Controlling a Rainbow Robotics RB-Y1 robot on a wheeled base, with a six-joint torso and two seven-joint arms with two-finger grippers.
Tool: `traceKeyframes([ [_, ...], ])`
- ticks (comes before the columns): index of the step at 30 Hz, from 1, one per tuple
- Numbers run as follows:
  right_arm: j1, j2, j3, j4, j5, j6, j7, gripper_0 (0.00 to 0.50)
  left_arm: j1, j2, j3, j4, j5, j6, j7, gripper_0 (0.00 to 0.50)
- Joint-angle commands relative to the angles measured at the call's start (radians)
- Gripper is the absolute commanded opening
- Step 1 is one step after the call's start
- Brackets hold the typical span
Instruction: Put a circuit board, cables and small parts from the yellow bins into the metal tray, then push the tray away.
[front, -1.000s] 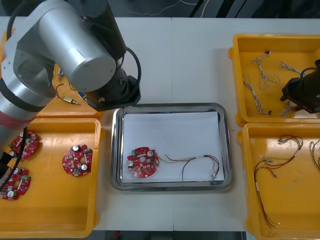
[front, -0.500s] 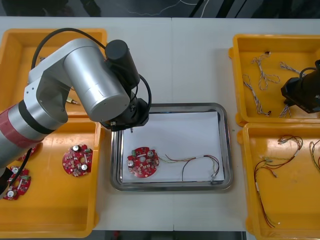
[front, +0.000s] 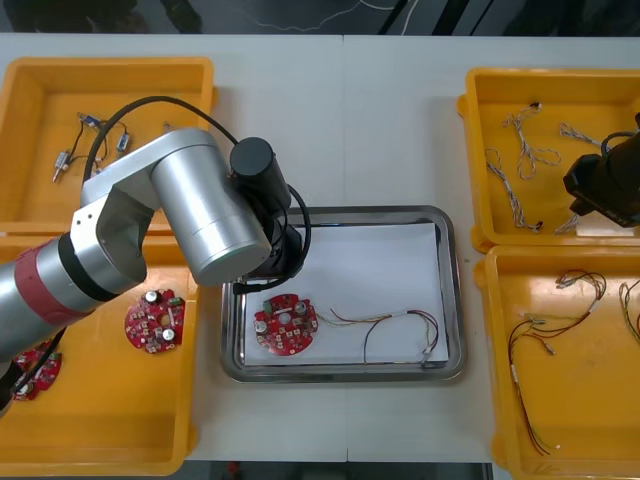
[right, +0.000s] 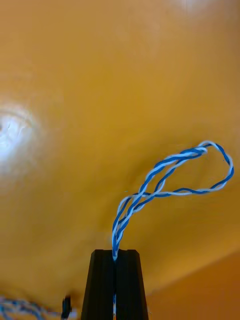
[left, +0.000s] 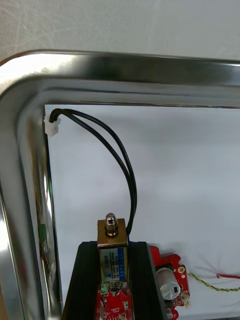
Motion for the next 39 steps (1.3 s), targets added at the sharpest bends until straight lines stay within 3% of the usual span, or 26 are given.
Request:
traceKeyframes([
  [1,-0.001,-0.031,-0.051,-0.127,-0.001,0.100,-0.034,0.000,0.014,-0.018,-0.036,-0.001,-0.020,-0.032,0.074,0.001],
  [10,-0.002,-0.057,-0.066,-0.273,-0.006,0.255,0.004,0.000,0.014,-0.032,-0.053,0.089,-0.059,-0.143,0.066,0.000],
  [20,-0.083,-0.078,-0.097,-0.288,-0.006,0.331,0.219,0.000,0.014,-0.032,-0.048,0.083,-0.063,-0.144,0.069,0.005],
  [21,-0.091,-0.080,-0.095,-0.288,-0.007,0.331,0.233,0.000,0.012,-0.032,-0.048,0.082,-0.063,-0.144,0.069,0.027],
  [22,-0.100,-0.081,-0.092,-0.288,-0.010,0.331,0.256,0.000,0.014,-0.032,-0.044,0.082,-0.063,-0.144,0.069,0.119],
  [24,-0.119,-0.083,-0.086,-0.288,-0.018,0.331,0.310,0.000,0.014,-0.032,-0.041,0.077,-0.063,-0.139,0.070,0.400],
  [26,-0.134,-0.083,-0.083,-0.288,-0.021,0.331,0.354,0.000,0.014,-0.032,-0.035,0.071,-0.063,-0.133,0.074,0.495],
  [39,-0.223,-0.074,0.049,-0.288,-0.058,0.331,0.622,0.000,0.012,-0.032,0.056,-0.009,-0.029,-0.020,0.074,0.500],
])
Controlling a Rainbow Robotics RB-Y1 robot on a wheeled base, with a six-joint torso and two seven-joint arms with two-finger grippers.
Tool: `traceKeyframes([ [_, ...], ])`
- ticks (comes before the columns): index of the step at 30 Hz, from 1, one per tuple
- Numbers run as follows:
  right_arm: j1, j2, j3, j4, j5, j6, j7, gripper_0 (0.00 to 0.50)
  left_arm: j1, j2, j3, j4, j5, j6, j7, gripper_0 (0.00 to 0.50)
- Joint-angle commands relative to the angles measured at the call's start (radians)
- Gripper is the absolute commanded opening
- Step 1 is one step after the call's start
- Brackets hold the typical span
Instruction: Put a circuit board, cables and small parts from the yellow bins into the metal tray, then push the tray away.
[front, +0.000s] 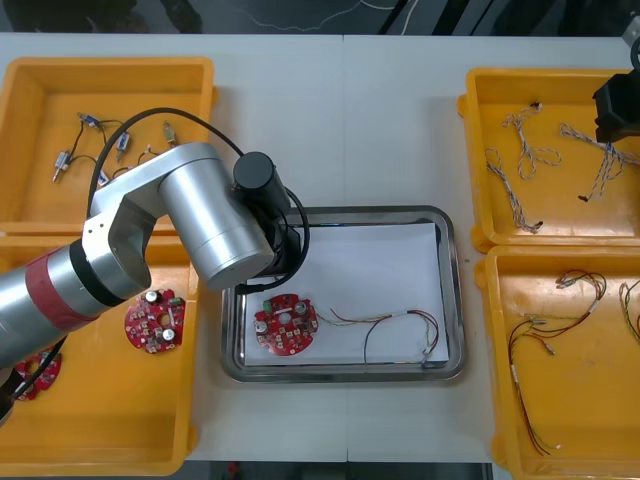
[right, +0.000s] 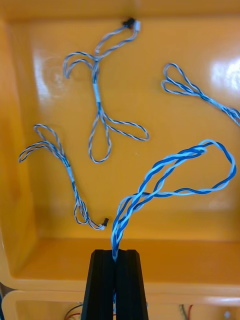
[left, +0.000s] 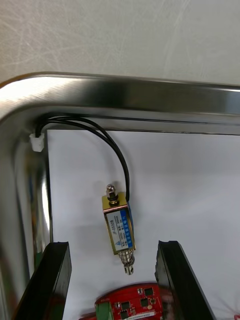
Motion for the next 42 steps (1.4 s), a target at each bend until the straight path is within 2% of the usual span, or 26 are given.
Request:
traceKeyframes([
  [1,-0.073,-0.035,0.072,-0.029,-0.027,0.008,0.120,0.000,0.006,-0.023,0.084,-0.079,0.026,0.064,0.073,0.500],
  [10,-0.116,-0.020,0.187,-0.029,-0.136,0.008,0.249,0.000,-0.034,-0.013,0.225,-0.158,0.109,0.226,0.069,0.500],
  [16,-0.128,0.028,0.226,-0.030,-0.222,0.008,0.296,0.000,-0.077,0.012,0.349,-0.163,0.186,0.314,0.056,0.500],
  [21,-0.136,0.060,0.282,-0.066,-0.219,0.008,0.404,0.000,-0.101,0.053,0.432,-0.163,0.247,0.364,0.037,0.500],
  [26,-0.136,0.086,0.353,-0.110,-0.219,0.008,0.497,0.000,-0.101,0.110,0.515,-0.137,0.327,0.367,0.036,0.500],
  [34,-0.119,0.131,0.454,-0.185,-0.211,0.008,0.560,0.000,-0.103,0.201,0.559,-0.066,0.338,0.367,0.028,0.500],
  [42,-0.064,0.180,0.477,-0.276,-0.210,0.008,0.572,0.000,-0.103,0.239,0.648,0.036,0.339,0.364,0.020,0.500],
])
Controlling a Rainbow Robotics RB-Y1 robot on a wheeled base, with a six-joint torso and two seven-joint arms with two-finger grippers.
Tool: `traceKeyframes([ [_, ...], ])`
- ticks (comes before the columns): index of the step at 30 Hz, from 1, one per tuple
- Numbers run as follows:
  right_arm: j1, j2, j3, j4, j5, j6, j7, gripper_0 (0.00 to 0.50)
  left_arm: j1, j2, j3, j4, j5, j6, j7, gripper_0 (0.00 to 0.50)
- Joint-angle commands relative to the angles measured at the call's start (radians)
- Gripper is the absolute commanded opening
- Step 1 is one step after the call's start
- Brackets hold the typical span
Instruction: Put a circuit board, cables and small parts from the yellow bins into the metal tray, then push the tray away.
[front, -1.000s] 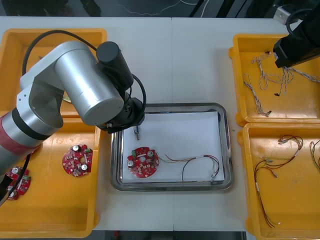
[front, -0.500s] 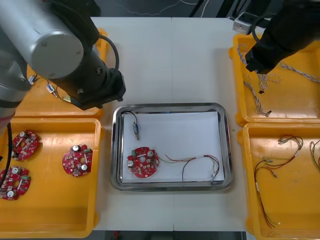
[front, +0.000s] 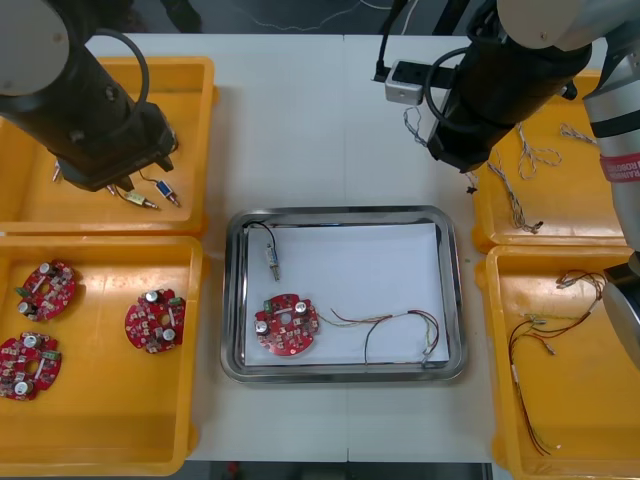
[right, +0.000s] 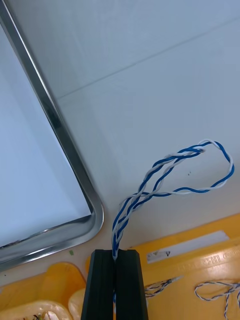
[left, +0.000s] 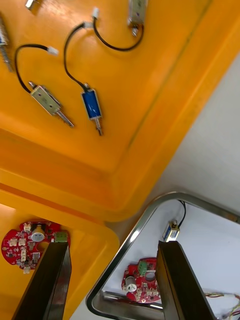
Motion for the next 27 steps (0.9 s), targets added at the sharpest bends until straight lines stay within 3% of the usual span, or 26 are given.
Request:
traceKeyframes([
  [1,0.025,0.039,0.008,-0.095,0.003,0.007,0.016,0.000,-0.045,0.051,0.075,0.044,0.007,0.003,0.020,0.500],
  [9,0.123,0.048,0.052,-0.211,0.025,0.007,0.039,0.000,-0.045,0.070,0.102,0.158,-0.015,-0.071,0.019,0.500],
  [17,0.158,0.066,0.183,-0.230,0.132,0.007,0.065,0.000,-0.045,0.070,0.101,0.248,-0.030,-0.132,0.011,0.500],
  [22,0.186,0.088,0.236,-0.230,0.189,-0.046,0.082,0.000,-0.045,0.068,0.101,0.273,-0.033,-0.133,0.008,0.500],
  [27,0.224,0.112,0.250,-0.230,0.186,-0.101,0.103,0.000,-0.044,0.067,0.101,0.322,-0.025,-0.150,-0.004,0.500],
])
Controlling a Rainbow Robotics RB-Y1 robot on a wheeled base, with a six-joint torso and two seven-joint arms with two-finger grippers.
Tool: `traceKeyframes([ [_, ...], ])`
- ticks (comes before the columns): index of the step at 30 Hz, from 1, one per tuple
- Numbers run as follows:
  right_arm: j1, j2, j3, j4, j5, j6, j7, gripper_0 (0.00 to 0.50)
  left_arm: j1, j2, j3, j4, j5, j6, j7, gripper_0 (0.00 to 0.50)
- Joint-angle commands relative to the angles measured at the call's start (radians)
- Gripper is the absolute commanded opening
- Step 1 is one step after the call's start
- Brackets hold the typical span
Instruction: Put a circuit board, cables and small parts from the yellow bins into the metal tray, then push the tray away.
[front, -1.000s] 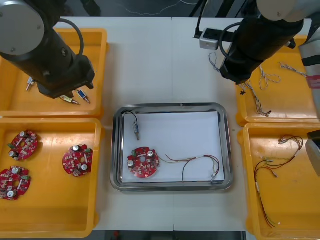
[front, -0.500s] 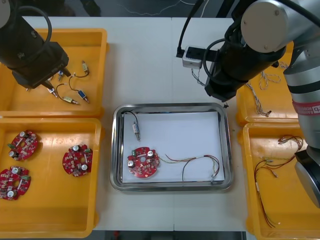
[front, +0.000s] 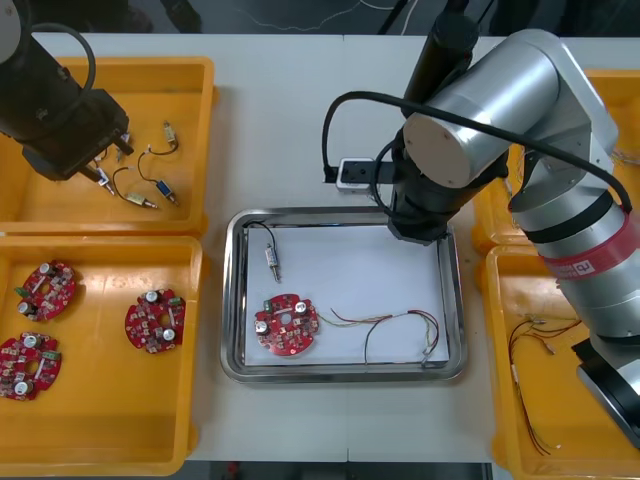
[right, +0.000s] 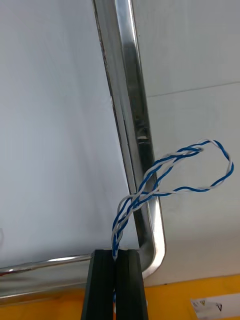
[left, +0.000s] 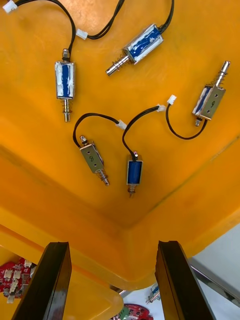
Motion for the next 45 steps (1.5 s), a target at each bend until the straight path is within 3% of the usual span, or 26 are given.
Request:
traceKeyframes([
  [1,0.040,0.044,0.020,-0.038,0.001,-0.044,0.064,0.000,-0.044,0.040,0.022,0.041,0.000,-0.030,-0.006,0.500],
  [13,0.097,0.033,0.109,-0.032,0.067,-0.136,0.090,0.000,-0.045,0.037,-0.032,0.137,0.007,-0.117,-0.039,0.500],
  [27,0.143,0.004,0.120,0.031,0.060,-0.201,0.105,0.000,-0.045,0.034,-0.093,0.203,-0.007,-0.151,-0.251,0.500],
  [35,0.157,-0.002,0.123,0.031,0.060,-0.205,0.101,0.007,-0.045,0.020,-0.133,0.226,-0.028,-0.215,-0.285,0.500],
  [38,0.157,-0.002,0.123,0.031,0.060,-0.208,0.099,0.071,-0.045,0.020,-0.154,0.239,-0.026,-0.254,-0.289,0.500],
  [40,0.157,-0.001,0.123,0.031,0.060,-0.222,0.099,0.323,-0.045,0.020,-0.173,0.249,-0.026,-0.280,-0.294,0.500],
  [41,0.157,-0.002,0.125,0.031,0.058,-0.225,0.099,0.398,-0.045,0.020,-0.177,0.253,-0.026,-0.288,-0.296,0.500],
  [44,0.157,-0.002,0.123,0.031,0.057,-0.236,0.099,0.500,-0.045,0.015,-0.193,0.258,-0.033,-0.301,-0.299,0.500],
  [45,0.157,-0.002,0.123,0.029,0.057,-0.239,0.096,0.500,-0.044,0.014,-0.196,0.262,-0.034,-0.301,-0.299,0.500],
])
